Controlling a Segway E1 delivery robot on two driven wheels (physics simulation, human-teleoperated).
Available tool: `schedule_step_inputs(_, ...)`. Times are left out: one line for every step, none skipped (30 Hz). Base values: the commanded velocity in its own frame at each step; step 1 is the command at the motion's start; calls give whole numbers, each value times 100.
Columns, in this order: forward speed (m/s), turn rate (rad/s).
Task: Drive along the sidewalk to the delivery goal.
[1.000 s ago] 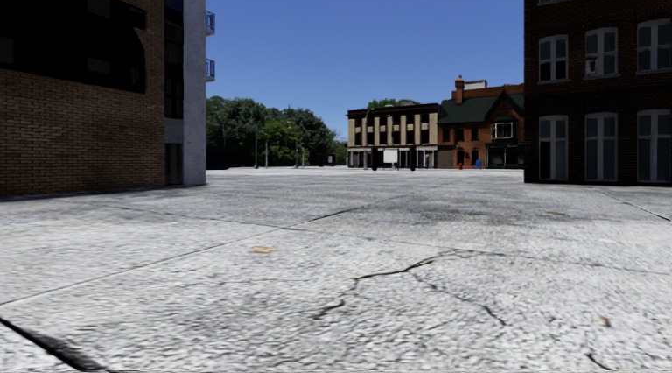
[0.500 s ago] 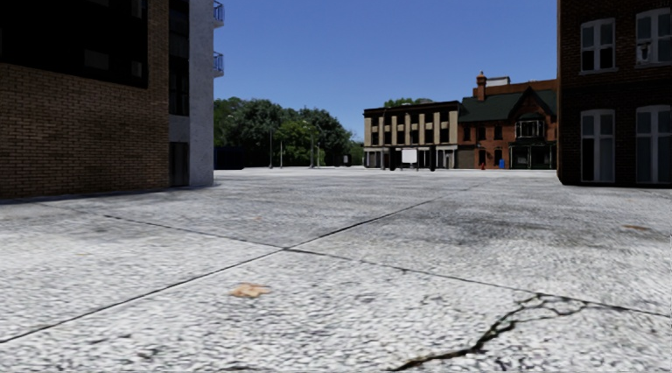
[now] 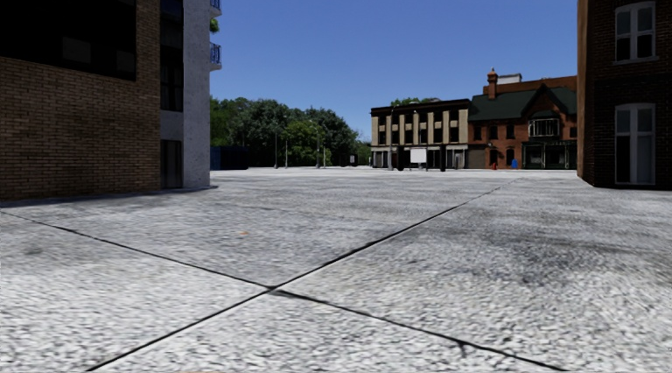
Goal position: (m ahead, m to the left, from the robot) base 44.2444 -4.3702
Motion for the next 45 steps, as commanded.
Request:
schedule_step_inputs(200,0)
schedule_step_inputs(200,0)
schedule_step_inputs(200,0)
schedule_step_inputs(200,2)
schedule_step_inputs(200,7)
schedule_step_inputs(200,7)
schedule_step_inputs(200,10)
schedule_step_inputs(200,11)
schedule_step_inputs(200,12)
schedule_step_inputs(200,12)
schedule_step_inputs(200,12)
schedule_step_inputs(200,12)
schedule_step_inputs(200,12)
schedule_step_inputs(200,12)
schedule_step_inputs(200,12)
schedule_step_inputs(200,12)
schedule_step_inputs(200,12)
schedule_step_inputs(200,12)
schedule_step_inputs(200,12)
schedule_step_inputs(200,12)
schedule_step_inputs(200,12)
schedule_step_inputs(200,12)
schedule_step_inputs(200,12)
schedule_step_inputs(200,12)
schedule_step_inputs(200,12)
schedule_step_inputs(200,12)
schedule_step_inputs(200,12)
schedule_step_inputs(200,12)
schedule_step_inputs(200,12)
schedule_step_inputs(200,12)
schedule_step_inputs(200,12)
schedule_step_inputs(200,12)
schedule_step_inputs(200,12)
schedule_step_inputs(200,12)
schedule_step_inputs(200,12)
schedule_step_inputs(200,12)
schedule_step_inputs(200,12)
schedule_step_inputs(200,12)
schedule_step_inputs(200,12)
schedule_step_inputs(200,12)
schedule_step_inputs(200,12)
schedule_step_inputs(200,12)
schedule_step_inputs(200,12)
schedule_step_inputs(200,12)
schedule_step_inputs(200,12)
